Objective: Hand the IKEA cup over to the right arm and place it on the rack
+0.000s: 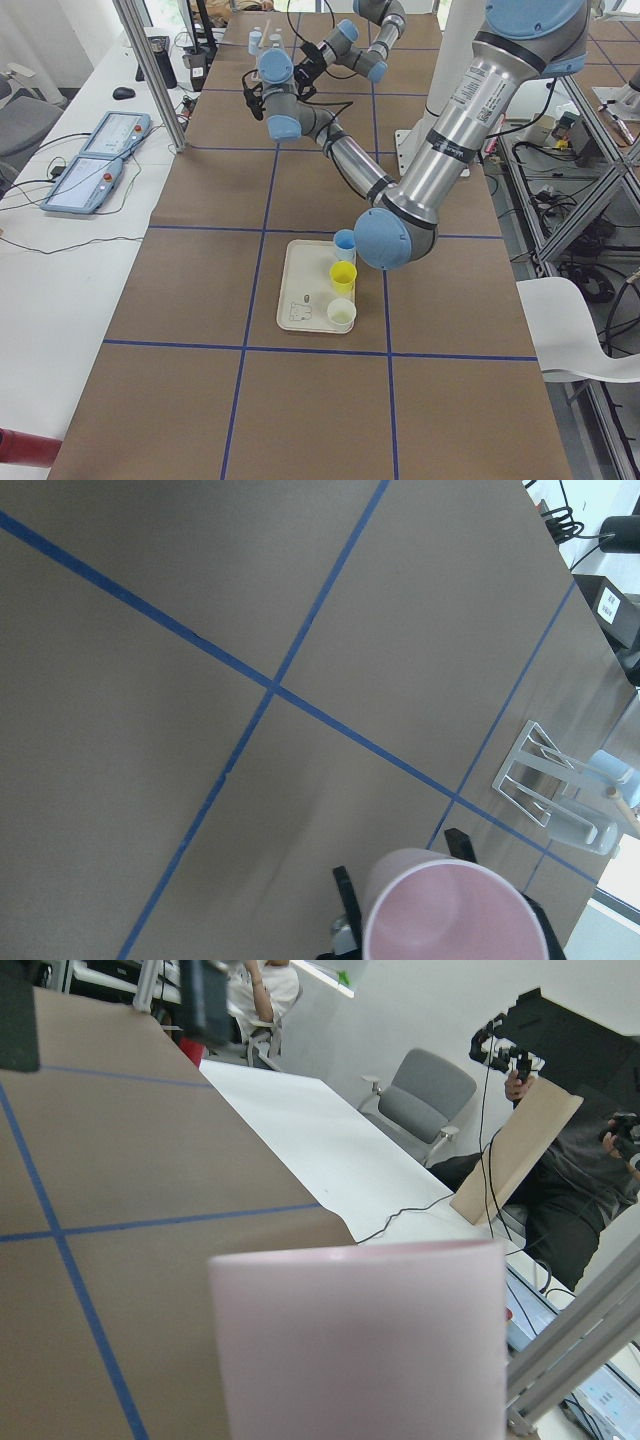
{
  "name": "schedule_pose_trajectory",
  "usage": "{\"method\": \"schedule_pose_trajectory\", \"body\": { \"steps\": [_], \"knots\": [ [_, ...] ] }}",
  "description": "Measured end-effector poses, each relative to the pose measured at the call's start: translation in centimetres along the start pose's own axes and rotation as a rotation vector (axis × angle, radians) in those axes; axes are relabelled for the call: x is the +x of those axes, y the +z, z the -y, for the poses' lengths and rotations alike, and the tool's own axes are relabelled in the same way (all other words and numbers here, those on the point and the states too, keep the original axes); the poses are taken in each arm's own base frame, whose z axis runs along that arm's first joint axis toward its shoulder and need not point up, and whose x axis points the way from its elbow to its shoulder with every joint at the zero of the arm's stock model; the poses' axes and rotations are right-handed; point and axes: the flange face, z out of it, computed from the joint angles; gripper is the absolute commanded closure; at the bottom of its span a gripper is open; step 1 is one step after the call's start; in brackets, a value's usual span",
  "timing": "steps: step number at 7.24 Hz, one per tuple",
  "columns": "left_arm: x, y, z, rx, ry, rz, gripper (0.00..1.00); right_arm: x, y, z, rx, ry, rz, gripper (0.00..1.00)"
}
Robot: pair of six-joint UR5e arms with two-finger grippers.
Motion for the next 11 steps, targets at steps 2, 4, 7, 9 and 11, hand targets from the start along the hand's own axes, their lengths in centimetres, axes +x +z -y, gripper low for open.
{"method": "schedule_pose_trajectory", "body": {
  "steps": [2,4,7,9,11],
  "knots": [
    [-5.0,-0.7,2.5,0.035,0.077,0.049,0.0,4.0,-1.9,0.9,-0.223,-0.098,-0.068,0.61],
    [-8.3,-1.7,4.6,0.062,0.122,0.083,0.0,8.6,-3.3,0.4,-0.466,-0.377,-0.096,0.62],
    [-9.4,-2.0,5.1,0.07,0.14,0.094,0.0,15.2,-3.9,-2.8,-0.774,-0.834,-0.02,0.63],
    [-9.3,-2.1,5.1,0.07,0.142,0.092,0.0,19.0,-4.7,-6.4,-0.941,-1.153,0.049,0.63],
    [-9.1,-2.0,5.0,0.069,0.145,0.09,0.0,21.1,-5.5,-10.3,-1.104,-1.448,0.102,0.63]
  ]
}}
